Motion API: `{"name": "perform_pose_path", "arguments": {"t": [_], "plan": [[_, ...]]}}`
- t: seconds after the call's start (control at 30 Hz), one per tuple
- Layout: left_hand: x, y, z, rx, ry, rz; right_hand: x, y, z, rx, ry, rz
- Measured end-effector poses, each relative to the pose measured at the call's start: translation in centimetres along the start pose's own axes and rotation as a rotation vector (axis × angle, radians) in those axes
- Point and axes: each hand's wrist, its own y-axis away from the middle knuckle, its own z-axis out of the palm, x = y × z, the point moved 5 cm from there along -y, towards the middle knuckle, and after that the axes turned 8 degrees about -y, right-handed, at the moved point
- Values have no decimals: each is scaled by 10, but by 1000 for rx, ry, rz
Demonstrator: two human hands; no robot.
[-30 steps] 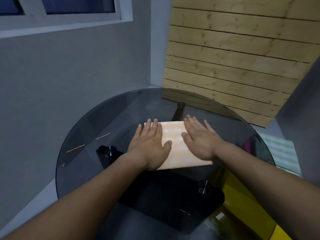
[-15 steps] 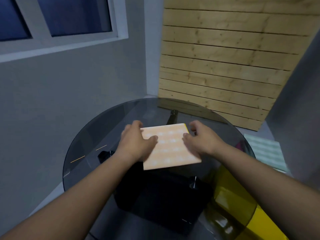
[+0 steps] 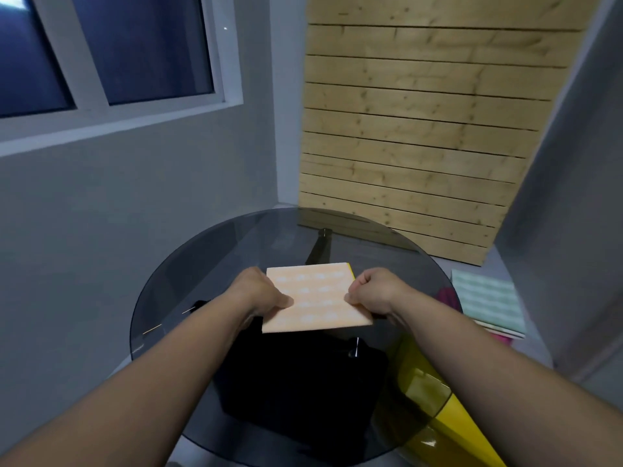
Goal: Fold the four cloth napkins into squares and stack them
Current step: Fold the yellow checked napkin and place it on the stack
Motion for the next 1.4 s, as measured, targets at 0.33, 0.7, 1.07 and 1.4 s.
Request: {"name": "perform_pose_path", "arguments": {"t": [0.33,0.7,1.07,1.4], "plan": [[42,23,33,-112,378,156,25,55,-74,194,-152,-109],[191,46,166,-300,484,428,105,71,-248,521,-484,-173],[296,-39,360,-207,380,382,240,-50,-355,642,-698,-34],[275,-126,466,-54,185,349,339,-163,-339,663,-538,54]]}}
